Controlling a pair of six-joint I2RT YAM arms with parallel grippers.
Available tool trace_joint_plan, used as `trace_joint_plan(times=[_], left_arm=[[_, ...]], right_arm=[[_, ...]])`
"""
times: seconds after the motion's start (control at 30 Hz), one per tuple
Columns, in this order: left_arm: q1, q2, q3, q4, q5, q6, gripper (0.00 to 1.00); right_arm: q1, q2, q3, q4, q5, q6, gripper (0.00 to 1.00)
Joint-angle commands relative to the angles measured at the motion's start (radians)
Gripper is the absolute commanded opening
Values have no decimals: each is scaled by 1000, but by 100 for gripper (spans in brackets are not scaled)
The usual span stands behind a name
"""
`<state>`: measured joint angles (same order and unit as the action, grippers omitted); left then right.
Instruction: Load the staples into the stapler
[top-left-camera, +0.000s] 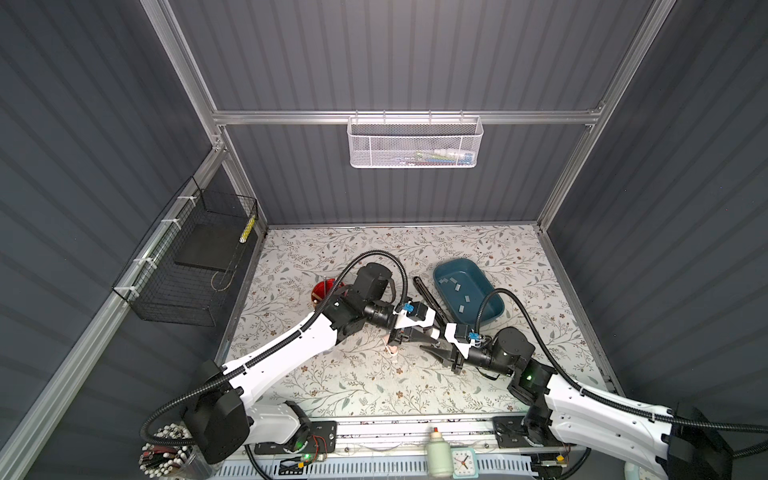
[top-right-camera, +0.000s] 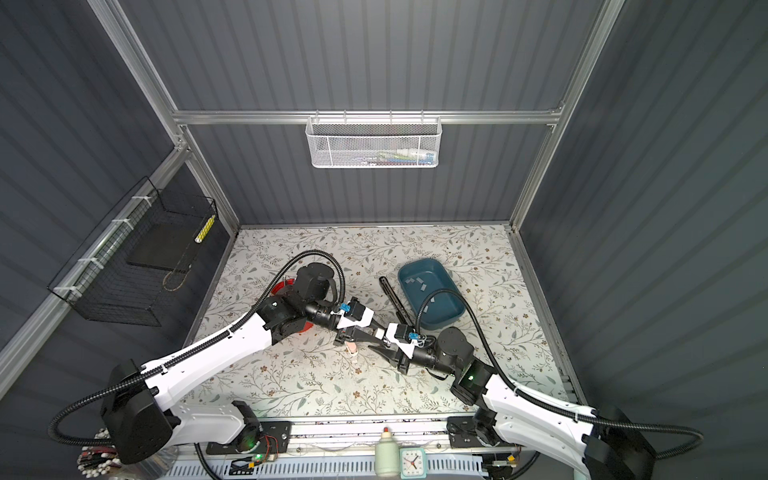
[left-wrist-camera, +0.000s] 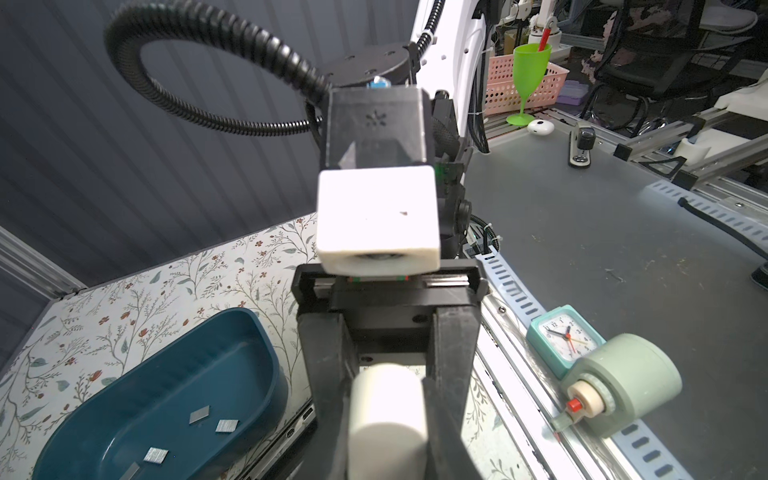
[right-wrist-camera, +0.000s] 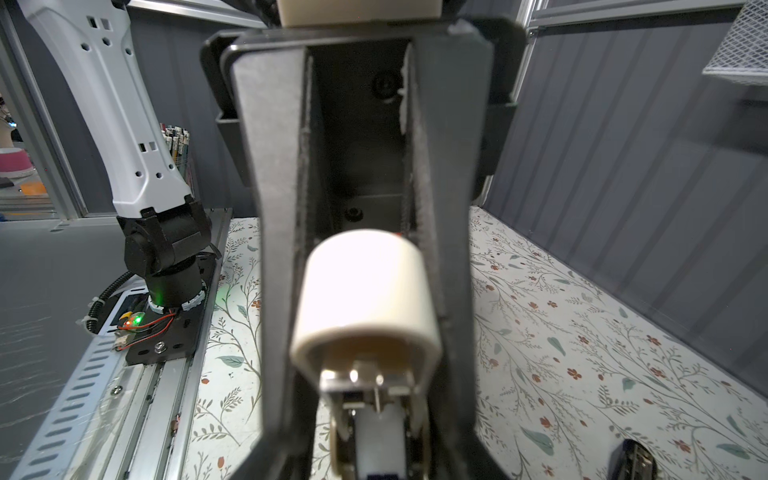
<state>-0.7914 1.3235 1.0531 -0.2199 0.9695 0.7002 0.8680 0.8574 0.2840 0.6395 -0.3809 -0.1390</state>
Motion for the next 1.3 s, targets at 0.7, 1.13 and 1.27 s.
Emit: trace_joint_plan(times=[0.7, 1.13, 1.27], left_arm=[[9, -296, -419, 259, -1135, -765, 99], [8, -478, -464, 155, -1407, -1010, 99], [8, -464, -430, 167, -1361, -1071, 99]], right_arm=[[49, 81, 257, -579, 605, 454, 5], [36, 588, 549, -810, 529, 496, 2], [12, 677, 579, -808, 487, 492, 1]])
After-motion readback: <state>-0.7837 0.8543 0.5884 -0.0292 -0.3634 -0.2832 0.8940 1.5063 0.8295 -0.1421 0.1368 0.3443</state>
